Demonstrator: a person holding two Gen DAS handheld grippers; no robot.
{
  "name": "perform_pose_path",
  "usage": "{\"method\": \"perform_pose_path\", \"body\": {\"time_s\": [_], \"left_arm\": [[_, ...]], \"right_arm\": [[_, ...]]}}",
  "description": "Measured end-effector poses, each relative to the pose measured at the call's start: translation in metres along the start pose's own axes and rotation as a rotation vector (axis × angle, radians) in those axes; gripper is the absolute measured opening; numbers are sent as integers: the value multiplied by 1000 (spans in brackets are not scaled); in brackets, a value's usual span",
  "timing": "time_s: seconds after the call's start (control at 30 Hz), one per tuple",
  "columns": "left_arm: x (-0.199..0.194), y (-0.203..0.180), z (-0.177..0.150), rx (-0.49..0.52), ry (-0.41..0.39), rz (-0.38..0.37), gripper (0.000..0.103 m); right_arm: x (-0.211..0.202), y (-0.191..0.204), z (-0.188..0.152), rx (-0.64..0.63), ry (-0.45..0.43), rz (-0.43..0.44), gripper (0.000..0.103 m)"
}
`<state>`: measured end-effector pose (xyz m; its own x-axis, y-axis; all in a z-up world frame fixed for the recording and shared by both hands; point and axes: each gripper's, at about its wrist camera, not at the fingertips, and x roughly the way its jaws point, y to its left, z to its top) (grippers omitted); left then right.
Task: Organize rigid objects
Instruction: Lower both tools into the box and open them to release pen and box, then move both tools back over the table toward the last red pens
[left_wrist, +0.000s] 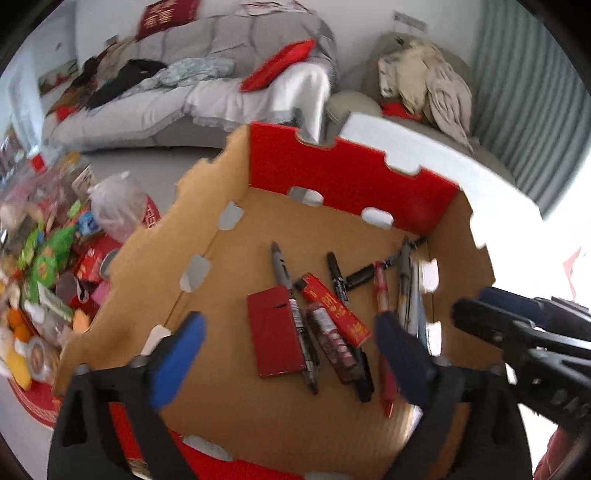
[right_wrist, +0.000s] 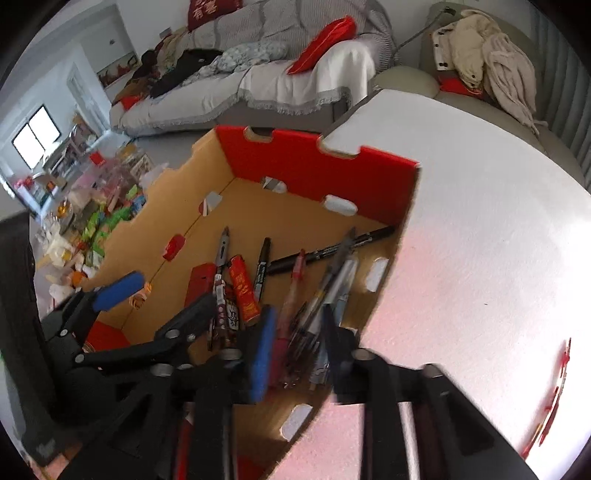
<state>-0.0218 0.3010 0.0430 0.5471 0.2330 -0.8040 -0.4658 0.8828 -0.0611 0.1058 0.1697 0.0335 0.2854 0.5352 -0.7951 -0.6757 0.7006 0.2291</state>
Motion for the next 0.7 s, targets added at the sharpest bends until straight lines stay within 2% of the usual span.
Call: {"method": "perform_pose_path", "body": {"time_s": [0.03,0.07,0.1,0.2,0.33,0.43,0.57,0.7], "left_arm": [[-4,4,0,-19,-10,-13,103],[-9,7,-1,-38,-19,-44,103],[-13,7,-2,-45,-25,-56,103],[-33,-3,-4,-45,-70,-94,103],[-60,-40,-9,-3,-109,-185,103],[-74,-93,-22,107,-92,-249,103],[-67,-187,-62,320,-31,-309,103],[-39,-277,-107,483,66,-370,103]], "right_arm": [[-6,-5,0,20,-28,17,74],[-14,-11,-1,42,-60,46,93],[-23,-16,-3,67,-89,74,95],[-46,-30,-11,111,-131,88,95],[-83,-70,-46,209,-212,4,95],[-104,-119,-87,335,-217,-112,95],[-127,-191,-149,512,-187,-243,95],[-152,-241,-199,656,-163,-281,95]]}}
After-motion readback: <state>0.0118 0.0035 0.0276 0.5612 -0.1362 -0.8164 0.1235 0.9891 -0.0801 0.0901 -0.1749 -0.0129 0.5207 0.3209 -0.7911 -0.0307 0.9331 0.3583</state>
